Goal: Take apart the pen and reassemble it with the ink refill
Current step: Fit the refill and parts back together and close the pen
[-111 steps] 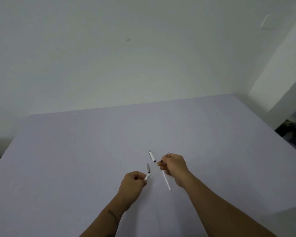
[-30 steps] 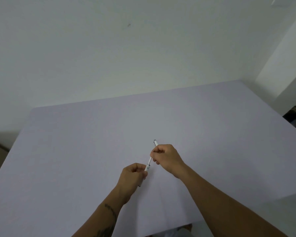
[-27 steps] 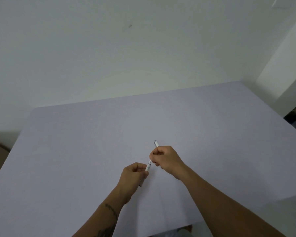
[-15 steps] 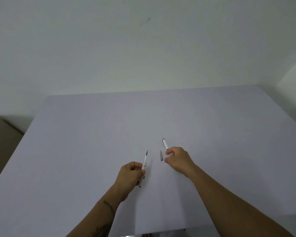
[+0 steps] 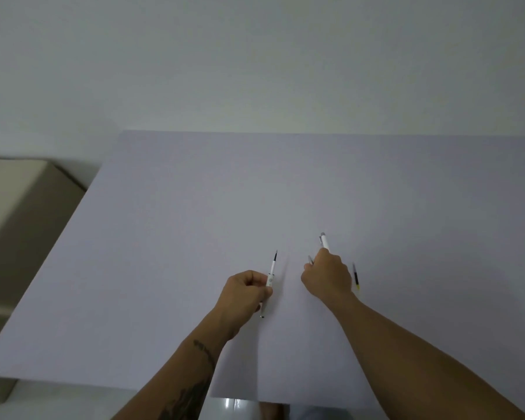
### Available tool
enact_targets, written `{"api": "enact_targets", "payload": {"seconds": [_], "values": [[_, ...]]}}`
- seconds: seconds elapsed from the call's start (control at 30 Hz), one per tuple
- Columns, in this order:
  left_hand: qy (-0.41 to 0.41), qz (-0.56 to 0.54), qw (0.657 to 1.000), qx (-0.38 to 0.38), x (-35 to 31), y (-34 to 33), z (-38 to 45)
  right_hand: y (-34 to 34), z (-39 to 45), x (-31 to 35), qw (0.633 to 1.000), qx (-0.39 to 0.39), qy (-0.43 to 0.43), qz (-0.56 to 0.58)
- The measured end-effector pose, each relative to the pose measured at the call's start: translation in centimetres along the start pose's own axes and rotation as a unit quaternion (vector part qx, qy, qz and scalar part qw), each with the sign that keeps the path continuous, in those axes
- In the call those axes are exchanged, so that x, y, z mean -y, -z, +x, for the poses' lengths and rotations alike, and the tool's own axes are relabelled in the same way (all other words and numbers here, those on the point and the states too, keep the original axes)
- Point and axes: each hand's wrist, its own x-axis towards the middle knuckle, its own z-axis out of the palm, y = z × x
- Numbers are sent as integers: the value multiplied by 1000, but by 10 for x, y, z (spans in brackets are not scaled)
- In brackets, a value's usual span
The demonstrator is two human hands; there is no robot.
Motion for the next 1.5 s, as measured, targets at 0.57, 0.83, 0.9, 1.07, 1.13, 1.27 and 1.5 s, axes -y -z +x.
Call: {"api": "enact_targets", "payload": {"seconds": [0.57, 0.83, 0.9, 1.07, 1.13, 1.27, 1.5], "values": [[-16, 5, 998, 55, -18, -14, -8, 66, -31, 10, 878, 72, -55, 470], [-52, 78, 993, 68, -21, -26, -18, 82, -52, 15, 900, -29, -7, 435], [-63, 91, 992, 67, -22, -26, -21, 83, -56, 13, 900, -27, 0, 435], [-78, 98, 990, 68, -19, -26, -27, 83, -63, 13, 911, -27, 6, 411], [-81, 104, 989, 70, -19, -26, -28, 83, -64, 12, 918, -18, 9, 395], [-91, 128, 985, 73, -20, -27, -30, 85, -69, 10, 926, 25, 8, 376], [-133, 113, 982, 78, -26, -29, -34, 89, -79, 5, 927, 71, 14, 368]]}}
